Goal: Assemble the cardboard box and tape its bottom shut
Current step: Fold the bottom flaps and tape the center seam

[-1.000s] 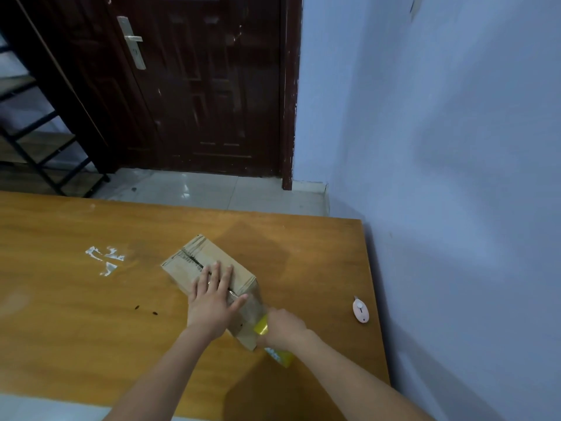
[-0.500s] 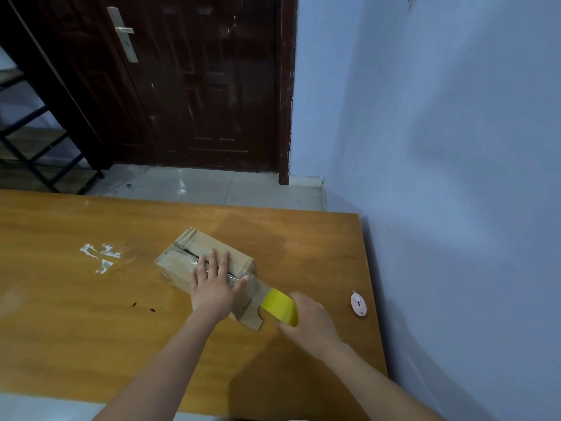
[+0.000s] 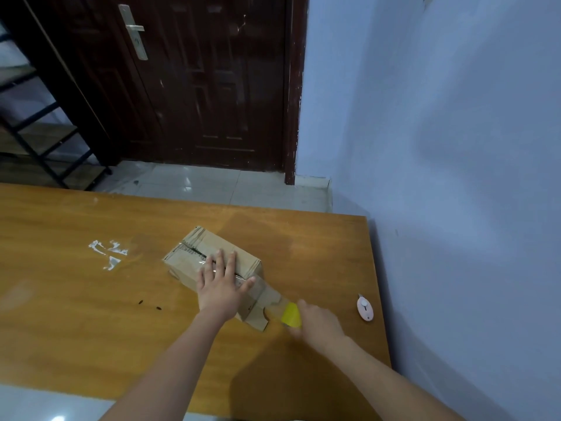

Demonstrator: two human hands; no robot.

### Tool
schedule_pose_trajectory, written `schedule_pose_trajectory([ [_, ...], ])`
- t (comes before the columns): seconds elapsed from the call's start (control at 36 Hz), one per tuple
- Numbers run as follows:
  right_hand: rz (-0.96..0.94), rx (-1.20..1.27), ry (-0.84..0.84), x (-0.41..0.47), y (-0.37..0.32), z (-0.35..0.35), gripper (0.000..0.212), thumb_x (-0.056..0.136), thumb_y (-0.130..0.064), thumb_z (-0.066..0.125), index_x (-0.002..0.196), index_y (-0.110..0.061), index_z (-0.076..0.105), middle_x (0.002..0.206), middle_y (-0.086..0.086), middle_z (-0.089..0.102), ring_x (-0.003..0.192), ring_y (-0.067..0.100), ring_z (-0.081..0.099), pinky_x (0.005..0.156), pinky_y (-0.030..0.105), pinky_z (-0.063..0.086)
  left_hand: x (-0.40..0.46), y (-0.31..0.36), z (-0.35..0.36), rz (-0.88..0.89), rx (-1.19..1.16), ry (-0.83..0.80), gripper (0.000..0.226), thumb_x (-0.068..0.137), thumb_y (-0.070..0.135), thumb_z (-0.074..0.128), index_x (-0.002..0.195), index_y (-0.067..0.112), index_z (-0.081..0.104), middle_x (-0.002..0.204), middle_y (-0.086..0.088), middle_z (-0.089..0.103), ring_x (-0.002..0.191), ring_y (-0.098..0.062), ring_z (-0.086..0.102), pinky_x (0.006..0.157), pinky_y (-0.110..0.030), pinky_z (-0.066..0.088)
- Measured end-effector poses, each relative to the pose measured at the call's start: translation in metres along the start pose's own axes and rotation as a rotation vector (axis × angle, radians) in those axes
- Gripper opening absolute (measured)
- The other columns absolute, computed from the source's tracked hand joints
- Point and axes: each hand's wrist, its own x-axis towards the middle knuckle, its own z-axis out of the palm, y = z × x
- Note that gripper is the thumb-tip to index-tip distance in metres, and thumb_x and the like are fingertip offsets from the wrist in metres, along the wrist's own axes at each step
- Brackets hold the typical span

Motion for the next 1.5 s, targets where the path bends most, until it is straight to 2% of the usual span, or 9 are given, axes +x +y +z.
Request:
schedule_pose_trajectory([
  [0.33, 0.116, 0.029, -0.234, 0.014, -0.014, -0.007, 0.047, 0.087, -0.045, 0.058, 0.117, -0.011, 0.047, 0.111, 0.009, 0.057, 0.097, 0.028, 0.059, 0.068, 0.034, 0.045, 0.000, 0.000, -0.001, 0.010, 0.029, -0.023, 0.084, 0.083, 0.076, 0.011, 0.147, 0.028, -0.018, 0.157, -0.002, -0.021, 0.144, -0.024, -0.020, 0.117, -0.043, -0.008],
  [0.44, 0.139, 0.021, -0.259, 0.016, -0.019, -0.007, 0.032, 0.087, -0.042, 0.061, 0.097, -0.015, 0.047, 0.078, 0.000, 0.047, 0.079, 0.024, 0.053, 0.064, 0.033, 0.043, 0.000, 0.001, -0.001, 0.008, 0.047, -0.035, 0.084, 0.083, 0.076, 0.009, 0.146, 0.029, -0.019, 0.156, -0.002, -0.022, 0.143, -0.024, -0.020, 0.118, -0.044, -0.006],
  [0.58, 0.142, 0.028, -0.186, 0.010, -0.014, 0.000, 0.050, 0.086, -0.047, 0.059, 0.118, -0.010, 0.048, 0.101, 0.008, 0.058, 0.085, 0.026, 0.057, 0.064, 0.033, 0.043, 0.000, -0.002, 0.000, 0.021, -0.024, -0.034, 0.083, 0.080, 0.074, 0.003, 0.148, 0.030, -0.015, 0.156, 0.001, -0.021, 0.143, -0.022, -0.020, 0.116, -0.042, -0.010],
  [0.81, 0.150, 0.134, -0.083, 0.003, -0.009, 0.010, 0.050, 0.085, -0.046, 0.057, 0.120, -0.013, 0.046, 0.110, 0.007, 0.060, 0.097, 0.027, 0.061, 0.065, 0.032, 0.044, 0.001, 0.004, 0.003, -0.005, -0.050, 0.025, 0.061, 0.097, 0.054, 0.010, 0.149, 0.028, -0.010, 0.157, -0.001, -0.019, 0.143, -0.023, -0.021, 0.117, -0.042, -0.006],
  [0.92, 0.164, 0.157, -0.093, 0.005, -0.009, 0.011, 0.050, 0.084, -0.045, 0.059, 0.120, -0.013, 0.045, 0.112, 0.007, 0.059, 0.098, 0.028, 0.061, 0.066, 0.034, 0.045, -0.005, 0.008, 0.001, 0.047, -0.113, 0.167, 0.055, 0.098, 0.047, 0.030, 0.147, 0.022, 0.028, 0.158, -0.008, 0.011, 0.143, -0.030, 0.009, 0.113, -0.043, 0.016],
  [1.03, 0.165, 0.184, -0.096, 0.008, -0.009, 0.013, 0.049, 0.083, -0.046, 0.059, 0.118, -0.014, 0.046, 0.112, 0.007, 0.059, 0.098, 0.028, 0.060, 0.068, 0.035, 0.046, -0.005, 0.007, 0.001, 0.138, -0.153, 0.314, 0.040, 0.096, 0.043, 0.042, 0.111, 0.012, 0.062, 0.129, -0.015, 0.048, 0.116, -0.038, 0.043, 0.095, -0.048, 0.039],
  [1.22, 0.104, 0.309, -0.047, 0.010, -0.020, 0.022, 0.061, 0.081, -0.053, 0.057, 0.125, -0.017, 0.036, 0.116, 0.007, 0.054, 0.099, 0.030, 0.058, 0.064, 0.033, 0.040, 0.014, -0.008, -0.007, 0.223, -0.003, 0.323, 0.008, 0.091, 0.016, 0.060, 0.092, 0.009, 0.060, 0.102, -0.013, 0.054, 0.091, -0.033, 0.052, 0.074, -0.042, 0.040],
  [1.39, 0.046, 0.568, -0.077, 0.005, -0.014, 0.027, 0.059, 0.080, -0.045, 0.056, 0.131, -0.024, 0.035, 0.115, -0.002, 0.049, 0.098, 0.019, 0.052, 0.075, 0.032, 0.043, 0.013, -0.011, -0.010, 0.236, 0.019, 0.256, 0.018, 0.098, 0.021, 0.045, 0.100, 0.012, 0.060, 0.102, -0.006, 0.057, 0.097, -0.030, 0.051, 0.077, -0.038, 0.038],
  [1.5, 0.021, 0.708, -0.064, -0.004, -0.005, 0.033, 0.057, 0.078, -0.040, 0.061, 0.130, -0.028, 0.040, 0.122, -0.005, 0.050, 0.108, 0.012, 0.050, 0.090, 0.030, 0.044, -0.006, -0.006, -0.006, 0.274, 0.038, 0.281, 0.029, 0.093, 0.032, 0.054, 0.110, 0.010, 0.063, 0.110, -0.007, 0.062, 0.103, -0.030, 0.056, 0.084, -0.041, 0.045],
])
